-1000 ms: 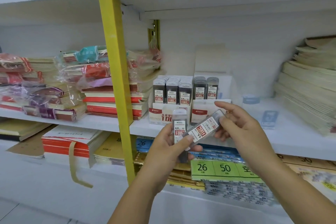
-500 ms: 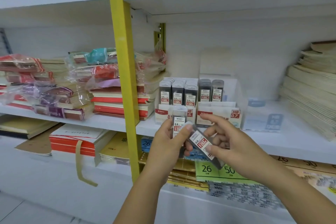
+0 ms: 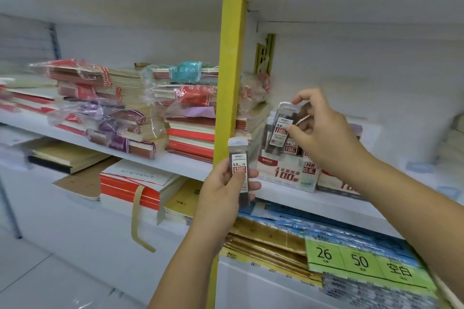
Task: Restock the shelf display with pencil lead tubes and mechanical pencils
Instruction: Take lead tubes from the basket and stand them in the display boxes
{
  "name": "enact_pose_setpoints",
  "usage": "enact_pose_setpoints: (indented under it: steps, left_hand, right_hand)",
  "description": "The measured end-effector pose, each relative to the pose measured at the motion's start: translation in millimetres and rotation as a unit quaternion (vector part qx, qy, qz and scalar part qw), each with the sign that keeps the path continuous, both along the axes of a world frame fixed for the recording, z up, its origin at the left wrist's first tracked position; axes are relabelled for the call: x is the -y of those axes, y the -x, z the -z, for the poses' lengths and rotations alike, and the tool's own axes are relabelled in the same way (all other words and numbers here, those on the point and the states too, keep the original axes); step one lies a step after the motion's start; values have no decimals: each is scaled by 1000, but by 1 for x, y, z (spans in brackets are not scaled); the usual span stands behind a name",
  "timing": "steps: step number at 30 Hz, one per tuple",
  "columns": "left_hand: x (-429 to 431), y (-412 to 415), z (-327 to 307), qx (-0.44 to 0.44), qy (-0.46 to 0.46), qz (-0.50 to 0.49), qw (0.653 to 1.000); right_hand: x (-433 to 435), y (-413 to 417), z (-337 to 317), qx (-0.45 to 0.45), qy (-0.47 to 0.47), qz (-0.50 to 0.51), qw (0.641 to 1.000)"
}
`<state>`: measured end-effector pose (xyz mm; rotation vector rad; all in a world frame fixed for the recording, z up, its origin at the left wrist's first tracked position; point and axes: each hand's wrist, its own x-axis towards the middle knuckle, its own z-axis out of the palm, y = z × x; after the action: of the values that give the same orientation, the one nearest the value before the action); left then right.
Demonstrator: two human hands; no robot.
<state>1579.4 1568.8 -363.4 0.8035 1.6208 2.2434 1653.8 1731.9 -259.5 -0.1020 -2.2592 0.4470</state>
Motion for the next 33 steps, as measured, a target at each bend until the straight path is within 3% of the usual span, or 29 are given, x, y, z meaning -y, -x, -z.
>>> enact_pose_setpoints:
  steps: [3,10,15,18,20,22,25,33]
  left_hand:
    - [5,5,1,-6,2,3,1000]
    - [8,5,1,-3,10,9,1000]
    - [8,4,0,-15,18,14,1000]
    - [9,0,-1,-22,26,22,999]
    - [8,-2,-1,-31,33,32,998]
    - [8,-5,-1,-44,36,48,997]
    - [6,-10,-1,-53,35,70,996]
    - [1,-14,4,-24,40,76,996]
  right_hand:
    - [-4,12,-1,5,29,-1,1000]
    - [-4,22,5,71,-2,35,997]
    - [-5,27,7,78,-175,156,969]
    - [-5,23,7,94,-194,162,963]
    - [-1,14,10,60,-133,112,983]
    - [9,2,14,37,-2,18,999]
    - [26,-10,23,83,170,-118,975]
    - [18,-25,26,5,292,-113,950]
